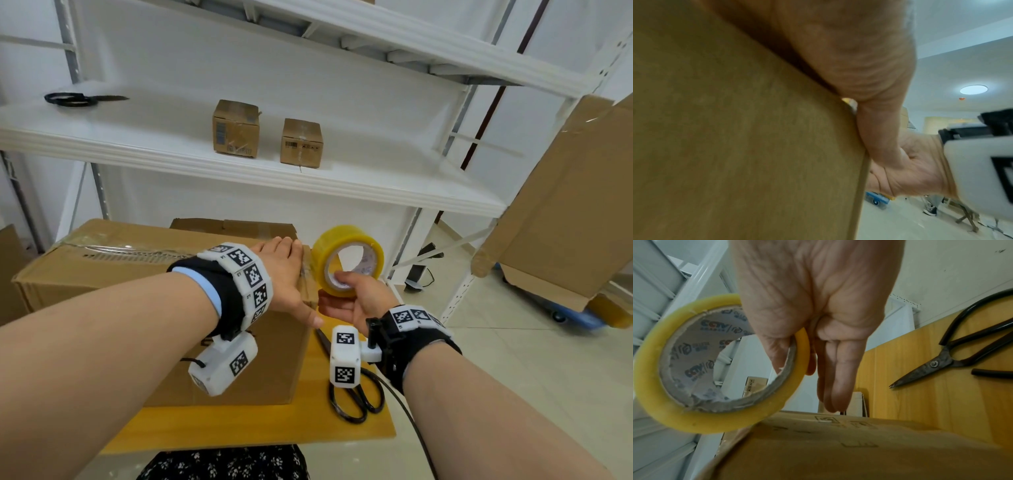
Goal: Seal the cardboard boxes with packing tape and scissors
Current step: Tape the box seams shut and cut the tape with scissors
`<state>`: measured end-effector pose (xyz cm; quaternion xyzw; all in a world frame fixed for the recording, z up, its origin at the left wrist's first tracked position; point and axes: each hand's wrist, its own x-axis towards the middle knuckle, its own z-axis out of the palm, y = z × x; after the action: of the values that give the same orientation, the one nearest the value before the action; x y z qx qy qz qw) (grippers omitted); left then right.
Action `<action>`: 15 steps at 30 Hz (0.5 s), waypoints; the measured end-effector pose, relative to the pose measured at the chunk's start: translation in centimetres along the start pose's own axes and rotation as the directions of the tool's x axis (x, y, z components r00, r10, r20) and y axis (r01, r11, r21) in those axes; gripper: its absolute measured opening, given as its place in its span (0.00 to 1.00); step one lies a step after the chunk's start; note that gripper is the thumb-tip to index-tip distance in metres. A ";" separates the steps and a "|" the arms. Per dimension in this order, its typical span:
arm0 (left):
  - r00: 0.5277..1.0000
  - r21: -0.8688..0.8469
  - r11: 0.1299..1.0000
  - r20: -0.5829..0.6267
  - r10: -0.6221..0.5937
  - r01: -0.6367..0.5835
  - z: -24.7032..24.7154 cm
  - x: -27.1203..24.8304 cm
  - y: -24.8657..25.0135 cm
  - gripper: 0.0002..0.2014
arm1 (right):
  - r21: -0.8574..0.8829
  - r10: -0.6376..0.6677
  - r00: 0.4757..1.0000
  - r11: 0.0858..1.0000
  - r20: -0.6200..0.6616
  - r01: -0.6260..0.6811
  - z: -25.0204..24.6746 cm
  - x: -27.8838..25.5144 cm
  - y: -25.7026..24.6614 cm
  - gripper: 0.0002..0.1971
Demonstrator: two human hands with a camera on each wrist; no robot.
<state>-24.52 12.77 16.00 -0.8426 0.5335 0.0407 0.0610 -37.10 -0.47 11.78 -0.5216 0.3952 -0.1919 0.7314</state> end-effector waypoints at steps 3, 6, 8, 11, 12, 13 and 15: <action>0.999 0.072 0.997 0.032 0.011 -0.014 -1.4 0.2 -0.4 0.75 | -0.005 0.031 0.999 1.000 0.034 -0.031 -0.1 0.1 0.7 0.16; 1.000 0.125 0.992 0.013 0.023 -0.025 -1.5 0.4 -0.5 0.75 | 0.007 0.056 0.997 0.998 0.060 -0.056 -0.3 0.2 1.3 0.15; 0.999 0.101 0.994 -0.029 0.031 -0.028 -0.6 0.3 -0.4 0.74 | 0.029 0.075 0.995 0.997 0.071 -0.077 -0.2 0.2 1.7 0.14; 0.999 -0.007 1.000 -0.024 0.025 -0.026 0.8 0.1 -0.6 0.73 | 0.066 0.104 0.991 0.992 0.090 -0.110 0.2 0.1 2.4 0.18; 1.000 -0.030 0.999 0.000 0.020 -0.020 0.8 0.1 -0.6 0.73 | 0.071 0.110 0.989 0.991 0.098 -0.117 0.4 0.0 2.6 0.19; 1.000 -0.042 0.999 0.025 0.012 -0.011 0.7 0.1 -0.6 0.73 | 0.071 0.115 0.988 0.990 0.102 -0.122 0.4 0.1 2.7 0.20; 0.998 -0.030 1.000 0.060 -0.005 0.006 0.2 0.1 -0.3 0.72 | 0.073 0.115 0.988 0.990 0.105 -0.123 0.4 0.2 2.8 0.21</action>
<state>-24.22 12.79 15.81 -0.8433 0.5285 0.0736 0.0643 -37.06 0.74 9.20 -0.4768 0.3805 -0.1367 0.7805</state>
